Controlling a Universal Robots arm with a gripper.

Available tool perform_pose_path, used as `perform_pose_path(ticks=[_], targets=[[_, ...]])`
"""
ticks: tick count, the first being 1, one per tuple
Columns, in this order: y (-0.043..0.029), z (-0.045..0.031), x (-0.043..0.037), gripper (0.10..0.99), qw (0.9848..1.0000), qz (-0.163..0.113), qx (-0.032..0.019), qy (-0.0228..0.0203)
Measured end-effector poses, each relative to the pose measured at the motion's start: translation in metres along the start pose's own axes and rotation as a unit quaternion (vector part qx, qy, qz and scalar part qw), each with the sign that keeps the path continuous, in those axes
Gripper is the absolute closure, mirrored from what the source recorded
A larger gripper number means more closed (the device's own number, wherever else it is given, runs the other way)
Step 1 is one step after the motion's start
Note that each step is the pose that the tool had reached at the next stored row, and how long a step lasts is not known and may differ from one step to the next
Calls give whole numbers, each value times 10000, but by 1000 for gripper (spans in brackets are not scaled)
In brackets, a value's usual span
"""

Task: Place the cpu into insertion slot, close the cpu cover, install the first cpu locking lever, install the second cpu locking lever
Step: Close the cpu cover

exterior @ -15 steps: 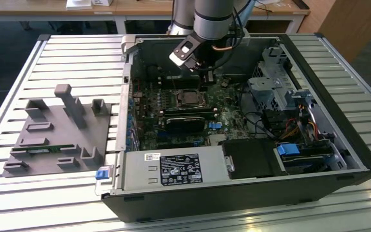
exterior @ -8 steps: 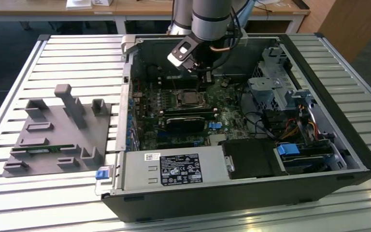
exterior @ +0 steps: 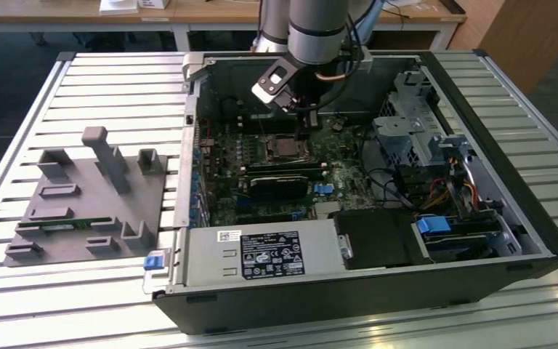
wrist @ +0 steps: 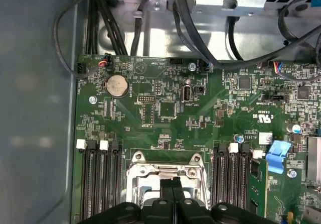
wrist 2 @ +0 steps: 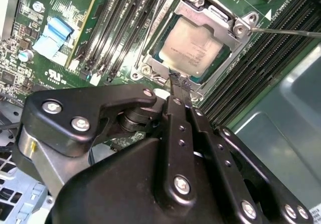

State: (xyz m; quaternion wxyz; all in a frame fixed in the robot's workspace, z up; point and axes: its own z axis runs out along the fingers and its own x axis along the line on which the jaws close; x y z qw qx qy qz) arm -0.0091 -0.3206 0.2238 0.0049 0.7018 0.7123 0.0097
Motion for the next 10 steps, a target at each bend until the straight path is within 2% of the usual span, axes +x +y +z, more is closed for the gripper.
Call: perform_pose_path(ticks=[5,10], targets=[[-27,20,-2,980,10000,0,0,0],[-107,36,-1,980,10000,-1,0,0]])
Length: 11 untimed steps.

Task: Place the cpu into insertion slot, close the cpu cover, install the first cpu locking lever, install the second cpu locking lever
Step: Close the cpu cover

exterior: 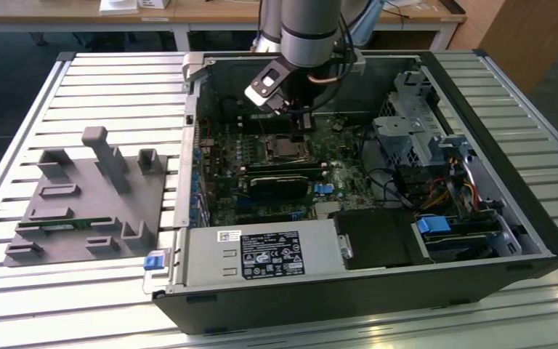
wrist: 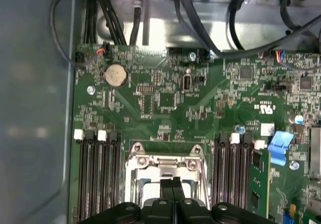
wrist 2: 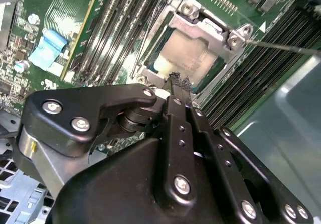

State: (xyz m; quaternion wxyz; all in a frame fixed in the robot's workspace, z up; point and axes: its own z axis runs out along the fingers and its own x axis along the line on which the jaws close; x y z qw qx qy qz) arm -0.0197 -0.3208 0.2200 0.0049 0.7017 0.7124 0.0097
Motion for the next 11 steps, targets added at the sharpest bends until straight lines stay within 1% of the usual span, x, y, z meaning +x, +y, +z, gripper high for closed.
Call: perform_pose_path(ticks=[7,11], targets=[[-43,40,-1,980,10000,0,2,0],[-98,59,0,980,10000,0,2,0]])
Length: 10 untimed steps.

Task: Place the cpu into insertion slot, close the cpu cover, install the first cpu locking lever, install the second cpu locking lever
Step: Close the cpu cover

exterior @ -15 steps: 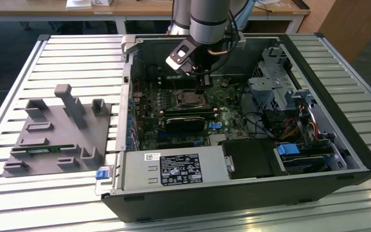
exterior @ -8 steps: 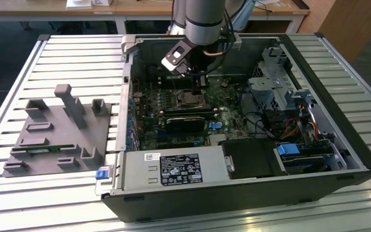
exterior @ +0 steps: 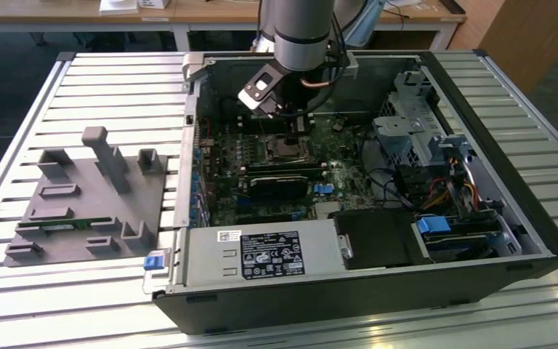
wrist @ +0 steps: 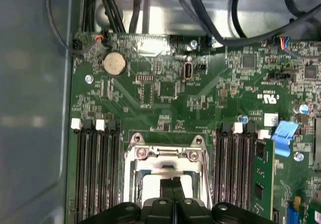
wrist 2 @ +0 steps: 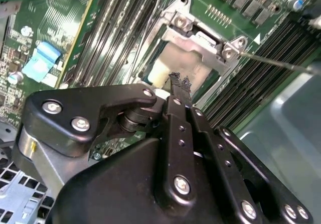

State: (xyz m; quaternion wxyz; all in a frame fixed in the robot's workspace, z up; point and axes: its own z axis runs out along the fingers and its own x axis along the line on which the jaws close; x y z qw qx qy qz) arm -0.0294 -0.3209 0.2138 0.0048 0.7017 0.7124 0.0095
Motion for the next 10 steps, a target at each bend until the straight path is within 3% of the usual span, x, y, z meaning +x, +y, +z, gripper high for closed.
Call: perform_pose_path(ticks=[10], targets=[[-138,27,2,980,10000,0,0,0]])
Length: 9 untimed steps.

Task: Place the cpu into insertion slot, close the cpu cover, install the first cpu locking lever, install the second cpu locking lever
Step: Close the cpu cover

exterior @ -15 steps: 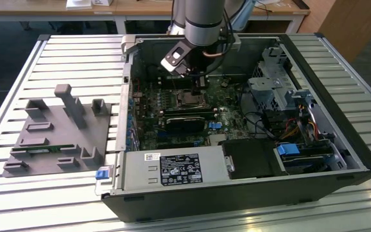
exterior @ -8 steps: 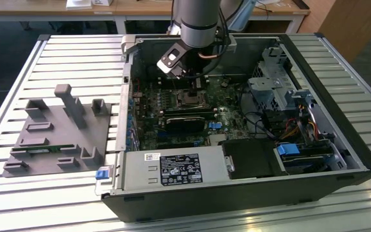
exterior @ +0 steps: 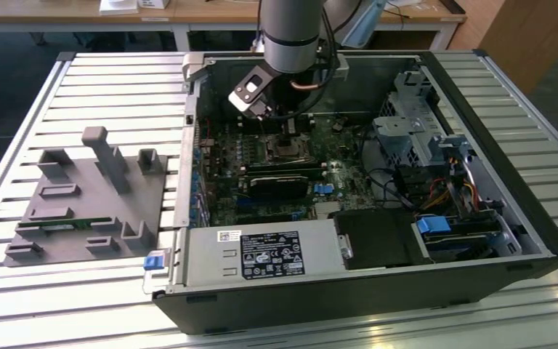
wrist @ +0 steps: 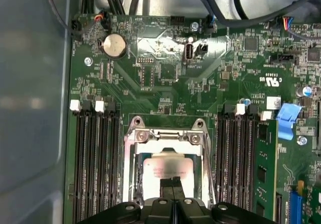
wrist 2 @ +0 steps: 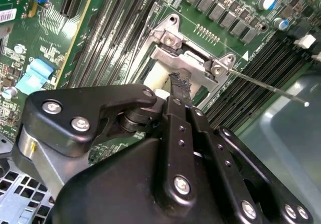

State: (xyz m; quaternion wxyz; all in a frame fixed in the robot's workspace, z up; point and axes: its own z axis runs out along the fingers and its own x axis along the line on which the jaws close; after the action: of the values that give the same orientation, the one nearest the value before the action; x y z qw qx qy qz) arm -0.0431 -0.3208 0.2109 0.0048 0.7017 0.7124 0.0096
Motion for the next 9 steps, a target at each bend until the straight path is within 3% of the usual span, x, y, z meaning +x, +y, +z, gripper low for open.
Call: perform_pose_path(ticks=[9], targets=[[-63,2,2,980,10000,0,0,0]])
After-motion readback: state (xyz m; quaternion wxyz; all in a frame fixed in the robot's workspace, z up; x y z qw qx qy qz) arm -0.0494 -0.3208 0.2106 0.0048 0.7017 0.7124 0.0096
